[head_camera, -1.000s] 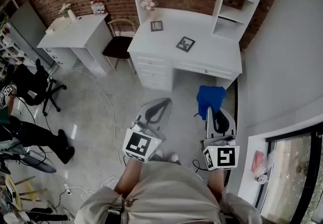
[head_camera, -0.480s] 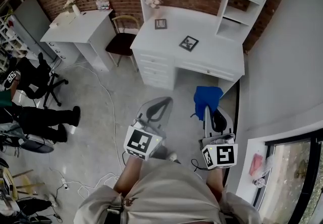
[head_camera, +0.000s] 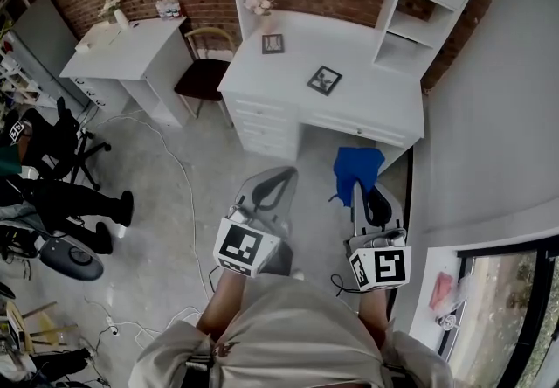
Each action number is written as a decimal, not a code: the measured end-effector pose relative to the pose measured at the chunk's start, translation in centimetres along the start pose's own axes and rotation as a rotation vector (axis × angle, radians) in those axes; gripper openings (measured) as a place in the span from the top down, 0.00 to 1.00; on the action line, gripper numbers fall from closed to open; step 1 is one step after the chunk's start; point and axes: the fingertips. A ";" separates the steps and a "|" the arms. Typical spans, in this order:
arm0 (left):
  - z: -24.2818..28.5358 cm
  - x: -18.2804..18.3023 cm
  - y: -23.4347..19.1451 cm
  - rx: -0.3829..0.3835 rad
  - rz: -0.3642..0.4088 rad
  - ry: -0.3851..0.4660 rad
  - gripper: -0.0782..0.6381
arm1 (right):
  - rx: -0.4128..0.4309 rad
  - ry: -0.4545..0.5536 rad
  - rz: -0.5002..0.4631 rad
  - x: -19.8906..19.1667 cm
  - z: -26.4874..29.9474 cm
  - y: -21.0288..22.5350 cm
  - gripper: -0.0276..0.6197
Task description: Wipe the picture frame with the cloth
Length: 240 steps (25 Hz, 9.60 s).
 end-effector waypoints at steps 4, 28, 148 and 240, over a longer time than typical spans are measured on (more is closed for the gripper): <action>2.5 -0.9 -2.3 -0.012 -0.011 -0.008 0.89 | -0.013 -0.015 -0.003 -1.2 3.0 1.1 0.91; 14.5 -5.3 -13.8 -0.145 -0.048 -0.062 0.89 | -0.131 -0.129 -0.009 -7.6 17.2 4.6 0.91; 42.2 -47.4 -26.4 -0.520 -0.045 -0.738 0.89 | -0.246 -0.694 0.280 -49.9 43.5 16.1 0.91; 42.2 -47.3 -26.2 -0.459 -0.092 -0.764 0.89 | -0.252 -0.791 0.064 -53.0 44.2 22.9 0.91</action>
Point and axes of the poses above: the fingertips, and each gripper's own axes: z forward along the fingers, y to its right, x out of its top, and after that the axes turned 7 degrees about y, right-handed
